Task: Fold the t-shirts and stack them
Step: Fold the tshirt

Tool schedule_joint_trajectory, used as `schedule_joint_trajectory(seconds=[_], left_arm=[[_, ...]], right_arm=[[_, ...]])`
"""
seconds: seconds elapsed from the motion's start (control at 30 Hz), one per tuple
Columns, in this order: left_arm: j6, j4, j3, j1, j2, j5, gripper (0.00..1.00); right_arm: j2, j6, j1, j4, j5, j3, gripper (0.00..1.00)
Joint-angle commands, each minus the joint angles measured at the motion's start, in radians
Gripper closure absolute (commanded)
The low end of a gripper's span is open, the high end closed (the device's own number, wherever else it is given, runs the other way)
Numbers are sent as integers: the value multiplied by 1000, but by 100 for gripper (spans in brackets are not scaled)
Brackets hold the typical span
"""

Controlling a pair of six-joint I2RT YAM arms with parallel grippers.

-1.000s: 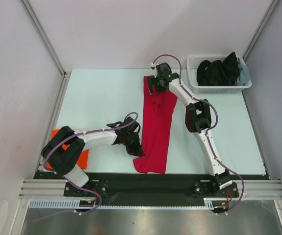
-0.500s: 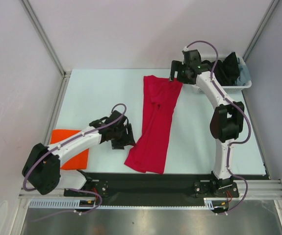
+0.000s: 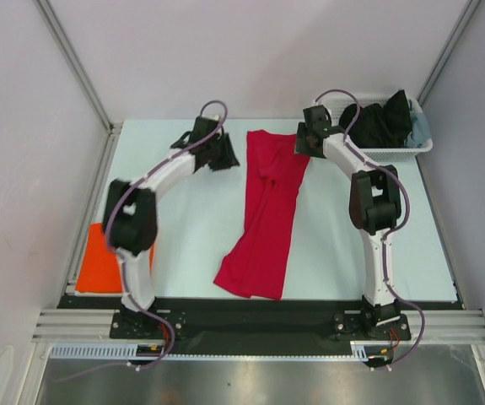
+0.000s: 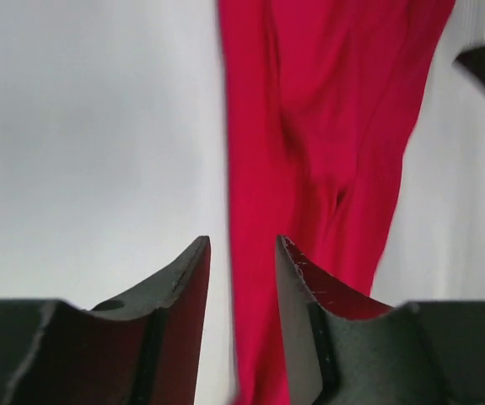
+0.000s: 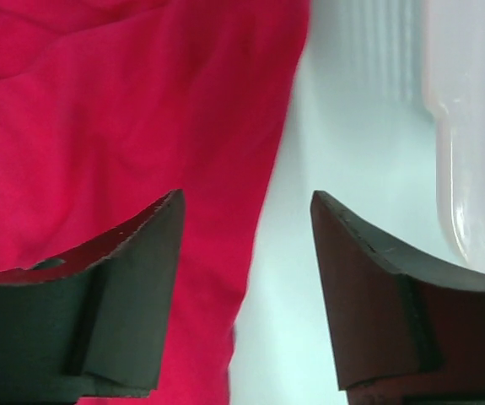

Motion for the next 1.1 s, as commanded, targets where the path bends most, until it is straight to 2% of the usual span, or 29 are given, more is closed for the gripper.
schedule_joint_trajectory(seconds=[0.0,0.03,0.13,0.23,0.37,0.67,0.83,0.9,1.0,1.03,1.07], left_arm=[[97,88,257,-2,266,17,58],[78,94,371,1,313,18,57],[44,119,530,3,468,1,54],[-1,151,607,1,549,-43,50],[-68,188,641,3,612,-57,45],[-205,234,700,7,730,9,48],[-246,268,736,24,769,37,66],[-271,297,736,32,780,43,80],[-301,340,743,49,792,53,99],[-308,352,753,59,798,53,100],[-311,354,760,61,800,50,100]], right_arm=[[33,-2,0,34,111,48,33],[45,1,-1,39,117,48,30],[74,10,-7,49,110,56,28],[114,7,-10,48,111,85,28],[148,11,-24,59,98,105,29],[200,57,-55,65,58,129,31],[244,54,-65,62,35,180,33],[258,50,-73,69,18,188,35],[278,34,-81,86,-8,203,49],[289,28,-82,98,-21,212,64],[295,21,-85,104,-28,221,71]])
